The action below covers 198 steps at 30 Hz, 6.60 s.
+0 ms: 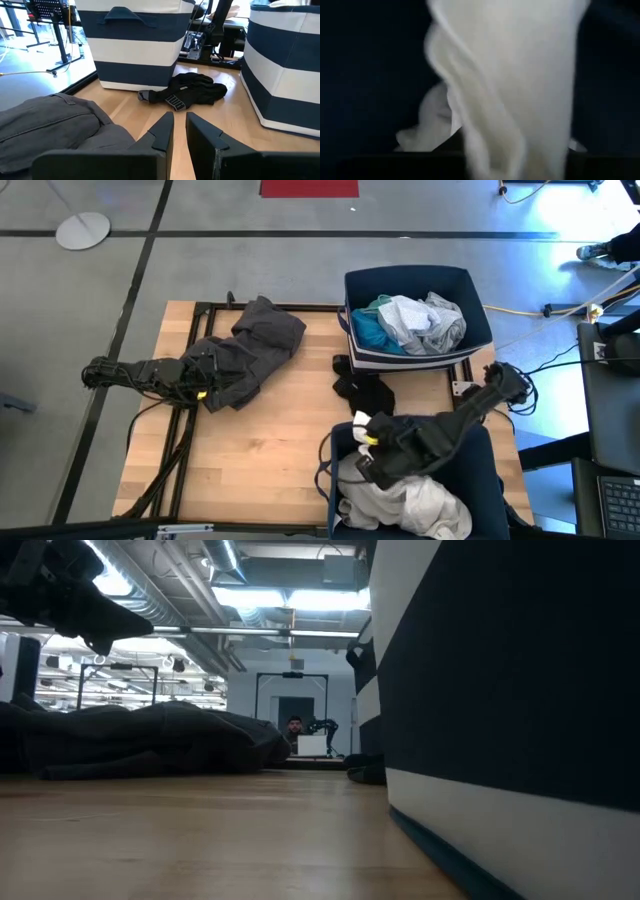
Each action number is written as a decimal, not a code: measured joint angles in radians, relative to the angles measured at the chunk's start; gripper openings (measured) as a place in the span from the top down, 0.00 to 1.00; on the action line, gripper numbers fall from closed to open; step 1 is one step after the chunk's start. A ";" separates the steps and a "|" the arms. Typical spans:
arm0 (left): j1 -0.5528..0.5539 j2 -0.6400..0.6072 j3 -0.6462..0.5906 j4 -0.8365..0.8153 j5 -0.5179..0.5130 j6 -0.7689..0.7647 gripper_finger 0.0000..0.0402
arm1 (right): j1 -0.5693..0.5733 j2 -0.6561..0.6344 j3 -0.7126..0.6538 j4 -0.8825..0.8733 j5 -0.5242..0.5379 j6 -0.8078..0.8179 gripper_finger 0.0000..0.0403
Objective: Sort clothes
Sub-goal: Put the white boxer into the bottom laundry bin, then put the black boxer into the bottom laundry bin
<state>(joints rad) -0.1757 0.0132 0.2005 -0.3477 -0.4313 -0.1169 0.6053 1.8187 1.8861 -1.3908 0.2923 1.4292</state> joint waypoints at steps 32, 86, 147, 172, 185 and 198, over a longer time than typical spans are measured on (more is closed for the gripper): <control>0.000 0.000 0.000 -0.002 0.000 -0.006 0.90 | -0.117 -0.001 0.176 -0.129 -0.479 -0.026 0.42; 0.000 0.000 0.000 -0.008 0.000 0.010 0.90 | -0.534 0.146 -0.058 0.090 0.008 -0.398 0.42; 0.000 0.000 0.000 -0.009 0.000 0.006 0.90 | -0.520 0.146 -0.671 0.818 0.039 -0.363 0.94; 0.000 0.000 0.000 -0.008 0.000 0.001 0.90 | -0.422 0.148 -0.022 0.471 0.275 -0.705 0.93; 0.000 0.000 0.000 -0.008 0.000 -0.006 0.90 | -0.302 0.144 0.395 0.222 0.396 -0.756 0.92; 0.000 0.000 0.000 -0.001 0.000 -0.006 0.90 | -0.123 0.010 0.458 0.204 0.355 -0.749 0.92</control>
<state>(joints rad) -0.1757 0.0128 0.2008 -0.3486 -0.4312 -0.1234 0.4818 1.8283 2.3436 -1.1866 0.6470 0.6803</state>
